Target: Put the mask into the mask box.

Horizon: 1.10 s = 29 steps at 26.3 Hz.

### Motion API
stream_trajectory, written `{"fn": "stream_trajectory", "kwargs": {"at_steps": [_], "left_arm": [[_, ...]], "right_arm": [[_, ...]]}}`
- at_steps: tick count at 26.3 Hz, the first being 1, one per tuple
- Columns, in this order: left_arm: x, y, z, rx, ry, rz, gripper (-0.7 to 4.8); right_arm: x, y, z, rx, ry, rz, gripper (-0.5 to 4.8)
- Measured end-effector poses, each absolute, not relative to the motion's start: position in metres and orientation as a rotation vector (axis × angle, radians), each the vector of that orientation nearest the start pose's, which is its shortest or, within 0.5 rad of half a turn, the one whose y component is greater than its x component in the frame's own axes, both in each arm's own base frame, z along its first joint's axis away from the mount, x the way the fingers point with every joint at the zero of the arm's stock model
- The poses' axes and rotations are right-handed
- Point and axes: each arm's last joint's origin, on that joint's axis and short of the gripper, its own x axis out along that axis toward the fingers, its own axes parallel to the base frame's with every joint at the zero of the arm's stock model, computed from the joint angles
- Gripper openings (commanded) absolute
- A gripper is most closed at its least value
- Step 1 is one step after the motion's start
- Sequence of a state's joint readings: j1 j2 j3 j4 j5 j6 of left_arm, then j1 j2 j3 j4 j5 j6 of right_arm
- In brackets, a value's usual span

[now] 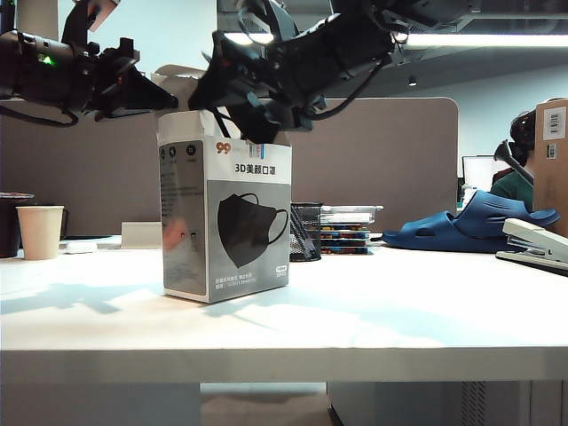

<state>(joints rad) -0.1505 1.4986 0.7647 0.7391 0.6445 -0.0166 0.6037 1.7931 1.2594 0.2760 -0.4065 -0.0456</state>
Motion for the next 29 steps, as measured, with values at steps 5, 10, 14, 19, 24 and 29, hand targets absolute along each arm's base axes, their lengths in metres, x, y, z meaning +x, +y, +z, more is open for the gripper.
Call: {"fn": "stream_trajectory", "kwargs": {"at_steps": [5, 10, 14, 19, 24, 29], "left_arm": [[0.308, -0.064, 0.248, -0.014, 0.001, -0.795, -0.06], [0.308, -0.064, 0.248, -0.014, 0.000, -0.802, -0.06], [0.308, -0.064, 0.248, -0.015, 0.003, -0.802, -0.06], [0.308, -0.064, 0.248, -0.015, 0.002, -0.801, -0.06], [0.308, -0.064, 0.249, -0.013, -0.004, -0.802, -0.06], [0.308, -0.064, 0.248, -0.014, -0.001, -0.802, -0.06]], "right_arm": [[0.333, 0.241, 0.261, -0.081, 0.272, 0.944, 4.68], [0.336, 0.244, 0.265, -0.067, 0.185, 0.968, 4.68], [0.345, 0.251, 0.242, -0.061, 0.218, 1.009, 4.67], [0.343, 0.250, 0.243, -0.060, 0.244, 1.010, 4.67], [0.327, 0.237, 0.258, -0.098, 0.381, 0.965, 4.67], [0.317, 0.223, 0.286, -0.106, 0.347, 0.904, 4.67]]}}
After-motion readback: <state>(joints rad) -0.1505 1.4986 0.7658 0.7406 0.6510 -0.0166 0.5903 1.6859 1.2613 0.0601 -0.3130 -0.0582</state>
